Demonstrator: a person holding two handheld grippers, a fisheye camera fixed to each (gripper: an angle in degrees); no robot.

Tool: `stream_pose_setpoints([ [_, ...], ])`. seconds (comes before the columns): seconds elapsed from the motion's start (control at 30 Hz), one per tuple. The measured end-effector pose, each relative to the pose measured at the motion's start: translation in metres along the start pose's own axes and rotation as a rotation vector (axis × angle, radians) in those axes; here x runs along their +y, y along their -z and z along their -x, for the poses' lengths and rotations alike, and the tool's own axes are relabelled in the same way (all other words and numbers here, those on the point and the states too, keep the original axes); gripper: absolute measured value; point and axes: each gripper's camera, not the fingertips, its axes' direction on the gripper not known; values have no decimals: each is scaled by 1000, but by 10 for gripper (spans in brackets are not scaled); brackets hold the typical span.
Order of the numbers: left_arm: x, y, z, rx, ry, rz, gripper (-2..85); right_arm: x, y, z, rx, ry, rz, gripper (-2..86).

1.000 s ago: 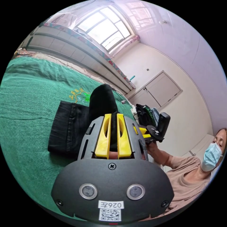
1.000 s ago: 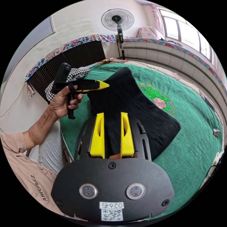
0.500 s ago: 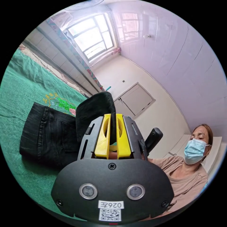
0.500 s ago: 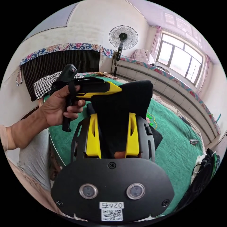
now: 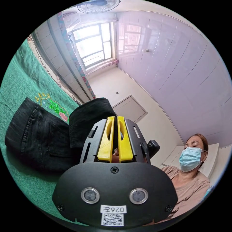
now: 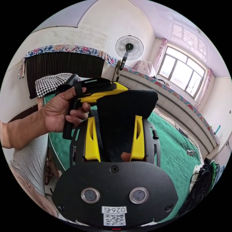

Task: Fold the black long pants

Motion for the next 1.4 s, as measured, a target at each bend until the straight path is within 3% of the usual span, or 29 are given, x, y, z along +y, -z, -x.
stream_pose_setpoints([
  [0.13,4,-30,-11,-32,-47,114,-5,-12,-7,1,41,-1,22,150],
  [0.23,-5,-40,-16,181,-94,162,-7,-17,-22,-12,162,57,127,64],
  [0.27,-10,-36,-21,142,-129,155,-6,-18,-25,-26,162,45,177,30],
  [0.3,-12,-32,-24,90,-148,145,-5,-18,-24,-36,167,13,181,13],
  [0.4,-24,-12,-34,-308,-219,97,18,-20,-10,-105,39,-164,174,-3],
  [0.47,-37,-3,-36,-584,-236,87,72,-14,12,-172,-55,-351,159,-4],
  [0.53,-50,-2,-29,-724,-175,107,118,0,29,-219,-60,-475,136,-4],
  [0.73,-72,-22,30,-912,104,313,162,97,95,-357,46,-1072,16,13],
  [0.87,-68,-67,50,-1091,100,453,161,181,124,-390,139,-1488,-108,47],
  [1.0,-64,-112,40,-1267,-41,594,149,167,128,-390,207,-1439,-96,62],
  [1.1,-61,-129,38,-1204,-63,622,101,131,120,-383,333,-1301,25,65],
  [1.23,-65,-135,41,-1207,-18,624,99,73,103,-350,475,-1026,99,61],
  [1.33,-67,-130,44,-1177,19,583,100,37,108,-307,677,-808,8,50],
  [1.4,-67,-128,46,-1160,28,571,100,18,105,-277,585,-602,-100,33],
])
